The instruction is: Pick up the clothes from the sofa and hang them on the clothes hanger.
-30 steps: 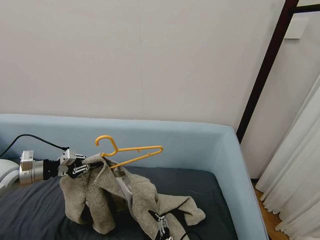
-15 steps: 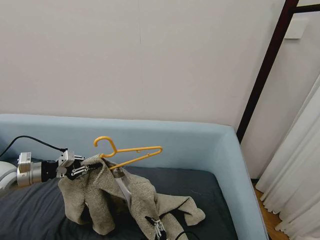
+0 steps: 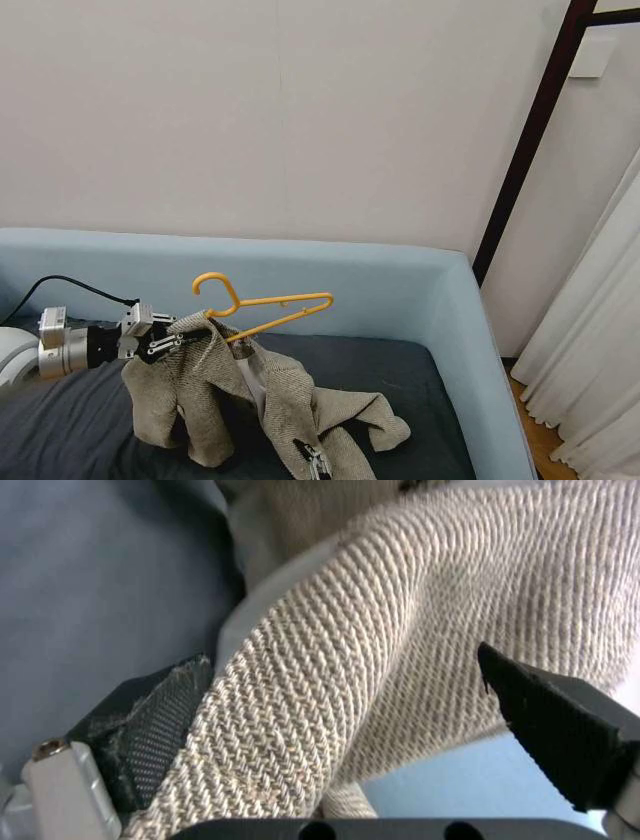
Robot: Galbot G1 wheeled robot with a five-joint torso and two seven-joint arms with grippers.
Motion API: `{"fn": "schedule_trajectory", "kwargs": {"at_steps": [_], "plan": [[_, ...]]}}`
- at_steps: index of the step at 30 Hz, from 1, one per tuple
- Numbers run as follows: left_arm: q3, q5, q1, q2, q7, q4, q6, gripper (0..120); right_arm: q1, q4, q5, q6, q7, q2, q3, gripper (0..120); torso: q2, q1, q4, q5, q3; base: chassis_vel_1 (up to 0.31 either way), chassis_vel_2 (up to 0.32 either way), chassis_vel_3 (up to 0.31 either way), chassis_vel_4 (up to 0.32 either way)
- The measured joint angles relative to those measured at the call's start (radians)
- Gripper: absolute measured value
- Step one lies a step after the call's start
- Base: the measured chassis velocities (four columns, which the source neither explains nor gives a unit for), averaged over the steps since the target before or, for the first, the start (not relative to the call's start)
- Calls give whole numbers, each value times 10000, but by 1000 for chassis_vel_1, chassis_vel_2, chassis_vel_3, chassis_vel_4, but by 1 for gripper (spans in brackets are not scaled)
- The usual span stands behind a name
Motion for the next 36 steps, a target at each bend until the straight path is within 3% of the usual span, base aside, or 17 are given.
{"fn": "schedule_trajectory", "kwargs": {"at_steps": [4, 20, 28, 31, 36], "plan": [[-12, -43, -52, 84, 35, 98, -6, 8, 76, -79, 80, -740, 293, 109, -92, 100, 0, 0, -1, 1, 0, 0, 0, 0, 0], [127, -6, -225, -8, 94, 368, -56, 8, 102, 503, -615, -1213, 461, -393, 303, 100, 0, 0, -1, -2, 0, 0, 0, 0, 0], [139, 25, -225, -52, 112, 368, -64, 8, 177, 298, -440, -37, 122, -372, 677, 100, 0, 0, 0, 1, 0, 0, 0, 0, 0], [129, 25, -224, -51, 115, 358, -66, 8, 202, 291, -286, 371, -155, -345, 788, 95, 0, 0, 0, 1, 0, 0, 0, 0, 0], [98, 25, -220, -39, 117, 344, -69, 8, 223, 284, -2, 709, -371, -347, 881, 76, 0, -1, 0, 1, 0, 0, 0, 0, 0]]}}
